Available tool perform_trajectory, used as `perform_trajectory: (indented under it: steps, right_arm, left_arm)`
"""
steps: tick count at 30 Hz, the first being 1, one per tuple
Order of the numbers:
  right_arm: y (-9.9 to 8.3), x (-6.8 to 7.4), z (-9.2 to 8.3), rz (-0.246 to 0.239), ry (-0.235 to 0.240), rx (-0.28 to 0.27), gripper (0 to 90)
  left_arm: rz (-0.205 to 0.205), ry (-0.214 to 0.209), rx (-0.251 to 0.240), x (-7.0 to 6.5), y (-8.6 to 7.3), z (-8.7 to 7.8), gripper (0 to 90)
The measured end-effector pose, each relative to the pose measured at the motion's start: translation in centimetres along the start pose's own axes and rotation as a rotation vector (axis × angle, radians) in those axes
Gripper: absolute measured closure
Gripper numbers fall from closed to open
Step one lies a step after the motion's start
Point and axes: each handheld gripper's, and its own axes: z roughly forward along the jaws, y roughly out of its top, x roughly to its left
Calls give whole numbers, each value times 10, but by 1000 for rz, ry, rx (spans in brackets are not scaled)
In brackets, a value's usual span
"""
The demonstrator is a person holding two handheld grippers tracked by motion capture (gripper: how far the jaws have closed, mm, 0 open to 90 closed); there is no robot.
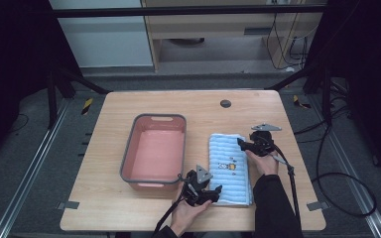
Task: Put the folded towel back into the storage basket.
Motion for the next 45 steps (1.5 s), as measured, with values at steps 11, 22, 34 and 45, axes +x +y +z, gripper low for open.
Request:
perform_trajectory:
  steps: [11, 22, 34, 45]
  right_arm:
    - [-7, 0, 11, 7, 19, 52, 483]
    - [-14, 2, 20, 15, 38, 106, 593]
    - [-17, 3, 19, 54, 93, 100, 776]
    - [-13, 1, 11, 79, 114, 54, 814]
  left_arm:
    - [-16, -14, 23, -2, -8, 10, 434]
    - [-7, 9, 17, -8, -10, 11, 551]
    - [-60, -10, 32, -8, -7, 11, 749]
    - [-78, -22, 2, -6, -9, 10, 813]
